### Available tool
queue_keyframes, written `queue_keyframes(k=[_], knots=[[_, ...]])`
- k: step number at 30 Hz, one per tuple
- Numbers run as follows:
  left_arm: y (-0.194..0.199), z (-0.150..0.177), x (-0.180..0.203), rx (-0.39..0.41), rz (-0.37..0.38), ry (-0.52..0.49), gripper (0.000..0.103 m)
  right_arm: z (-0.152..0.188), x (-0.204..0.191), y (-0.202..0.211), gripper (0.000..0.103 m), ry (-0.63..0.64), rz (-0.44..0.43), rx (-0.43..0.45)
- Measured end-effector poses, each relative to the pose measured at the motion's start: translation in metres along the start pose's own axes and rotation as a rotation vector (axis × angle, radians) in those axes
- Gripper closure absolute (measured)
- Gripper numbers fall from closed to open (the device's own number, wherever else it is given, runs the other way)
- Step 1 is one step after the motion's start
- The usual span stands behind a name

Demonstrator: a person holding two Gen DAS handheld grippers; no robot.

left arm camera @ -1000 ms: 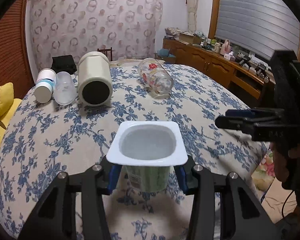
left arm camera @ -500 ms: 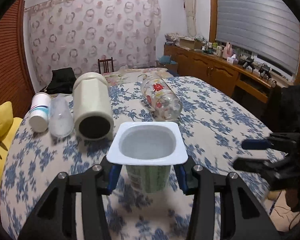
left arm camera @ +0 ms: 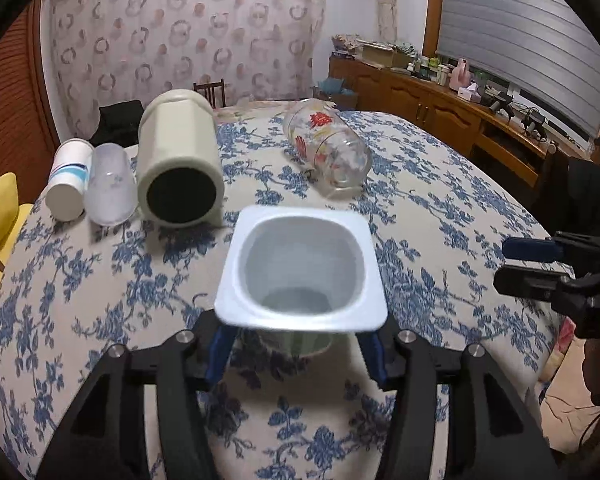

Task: Flip cup upright
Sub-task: 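Rotate the left gripper to turn the yogurt cup opening upward, then lower the upright yogurt cup onto the bed and open the left gripper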

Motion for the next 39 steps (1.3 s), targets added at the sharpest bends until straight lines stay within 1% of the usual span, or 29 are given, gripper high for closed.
queue_keyframes(k=[2,6,7,15,21,25,28,32,36,39], knots=[[0.002,0.005,0.001,-0.006,0.007,-0.013,0.045,0.0,-0.003,-0.001,0.039,0.009,-0.003,-0.003],[0.01,0.014,0.0,-0.007,0.0,-0.029,0.044,0.001,-0.01,-0.005,0.039,0.024,-0.008,-0.012],[0.013,0.016,-0.002,-0.004,0.0,-0.024,0.044,0.001,-0.012,-0.006,0.039,0.027,-0.008,-0.013],[0.047,0.031,-0.029,0.027,-0.063,0.049,0.044,0.001,-0.034,-0.007,0.039,0.073,-0.007,-0.001],[0.071,0.024,-0.053,0.071,-0.117,0.092,0.044,-0.009,-0.051,-0.001,0.039,0.098,-0.006,0.034],[0.089,0.013,-0.066,0.109,-0.167,0.104,0.044,-0.021,-0.065,0.011,0.039,0.117,0.0,0.084],[0.101,0.006,-0.074,0.139,-0.191,0.116,0.044,-0.03,-0.075,0.021,0.039,0.139,0.012,0.122],[0.117,-0.003,-0.08,0.177,-0.22,0.13,0.043,-0.037,-0.085,0.03,0.03,0.166,0.038,0.158],[0.129,-0.008,-0.084,0.201,-0.238,0.157,0.043,-0.041,-0.087,0.037,0.02,0.161,0.066,0.189],[0.137,-0.011,-0.085,0.221,-0.241,0.173,0.043,-0.043,-0.086,0.041,0.017,0.151,0.084,0.209]])
Point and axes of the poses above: each gripper's, at about its wrist camera, not at the fingertips, and y roughly against the way its jaws point, x to its right, z to its underside, the point moved 8 cm from there along -y, roughly the way its jaws point, and after that the axes turned 9 degrees about -z, right-handed, at the moved point
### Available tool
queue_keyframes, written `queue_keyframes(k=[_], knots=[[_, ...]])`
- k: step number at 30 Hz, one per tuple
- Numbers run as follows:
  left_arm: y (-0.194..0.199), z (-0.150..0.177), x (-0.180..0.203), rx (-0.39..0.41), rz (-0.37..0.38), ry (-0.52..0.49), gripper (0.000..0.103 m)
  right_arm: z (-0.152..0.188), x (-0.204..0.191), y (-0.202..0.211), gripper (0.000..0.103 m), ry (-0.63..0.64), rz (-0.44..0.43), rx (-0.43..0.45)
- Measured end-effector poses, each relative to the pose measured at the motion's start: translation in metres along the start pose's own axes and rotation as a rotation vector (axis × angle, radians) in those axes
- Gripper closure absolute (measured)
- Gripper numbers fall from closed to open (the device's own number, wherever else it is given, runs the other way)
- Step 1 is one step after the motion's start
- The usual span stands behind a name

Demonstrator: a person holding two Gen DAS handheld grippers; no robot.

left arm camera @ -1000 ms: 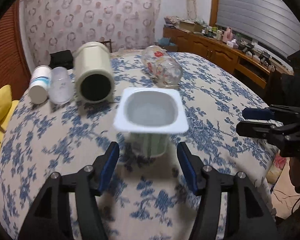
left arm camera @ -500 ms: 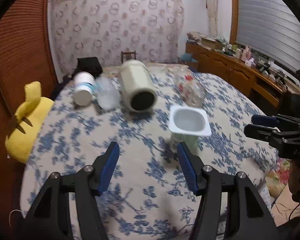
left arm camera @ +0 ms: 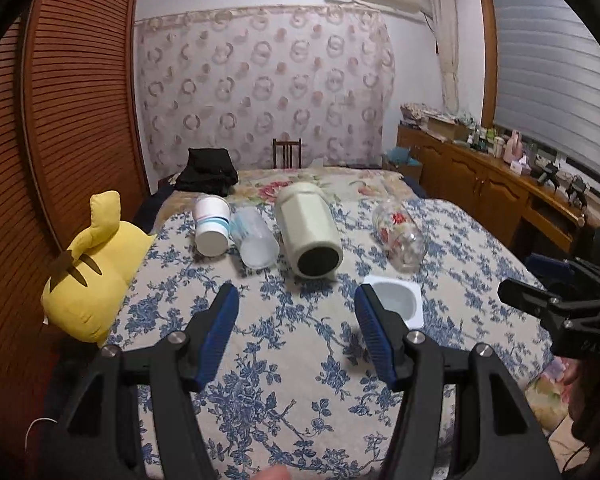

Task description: Flip cup upright

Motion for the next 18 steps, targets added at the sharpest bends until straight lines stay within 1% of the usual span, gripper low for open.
queue_keyframes(k=[4,7,12,18], knots=[[0.011,-0.009,-0.004,0.039,-0.035,0.011,0.043,-0.006,0.0,0.014,0.017,0.001,0.027,0.057],[0.023,-0.016,-0.006,0.07,-0.041,0.02,0.042,-0.011,-0.003,0.03,0.017,-0.001,0.033,0.111],[0.038,-0.017,-0.009,0.099,-0.057,0.026,0.042,-0.017,-0.01,0.054,0.017,0.013,0.051,0.186],[0.043,-0.011,-0.012,0.096,-0.06,0.04,0.041,-0.017,-0.012,0.058,0.017,0.007,0.047,0.198]])
Point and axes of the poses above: each gripper's, at about its wrist camera, not at the fingertips, and y roughly against the way its jaws point, x to its right, z to its underside, the point moved 8 cm from there along -y, roughly the way its jaws point, and after that the axes turned 9 degrees about -z, right-handed, at the moved point
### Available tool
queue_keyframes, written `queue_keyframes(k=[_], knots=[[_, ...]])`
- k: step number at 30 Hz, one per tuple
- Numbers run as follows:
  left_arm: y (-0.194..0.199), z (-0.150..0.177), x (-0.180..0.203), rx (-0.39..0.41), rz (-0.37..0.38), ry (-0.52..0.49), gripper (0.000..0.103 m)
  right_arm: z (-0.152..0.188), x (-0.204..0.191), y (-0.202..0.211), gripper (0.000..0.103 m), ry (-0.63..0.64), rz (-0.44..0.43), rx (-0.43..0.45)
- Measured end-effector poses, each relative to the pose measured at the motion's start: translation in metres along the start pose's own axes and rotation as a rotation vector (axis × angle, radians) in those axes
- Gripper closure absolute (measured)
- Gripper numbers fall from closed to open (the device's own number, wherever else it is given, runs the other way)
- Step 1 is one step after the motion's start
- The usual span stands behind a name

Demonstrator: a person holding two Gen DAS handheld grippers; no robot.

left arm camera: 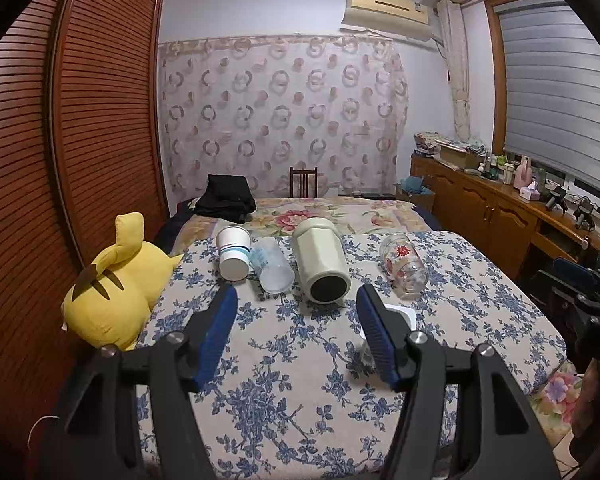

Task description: Flip cup upright

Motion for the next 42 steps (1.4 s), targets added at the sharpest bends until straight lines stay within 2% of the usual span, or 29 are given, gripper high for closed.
queue_keyframes(k=[42], knots=[[-0.0021,0.0087,-0.0026,-0.002,-0.003,0.001,0.041,0.0047,0.0017,0.0044,0.017,-0.01,0.008,-0.007]])
Point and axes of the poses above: each gripper's, at about its wrist camera, not at the fingertips, and y roughly against the way its jaws point, x to its right, z to its underside, the point moved 8 cm from there along -y, roughly the way its jaws point, and after that the axes turned 9 degrees about -z, right-handed, at the moved point
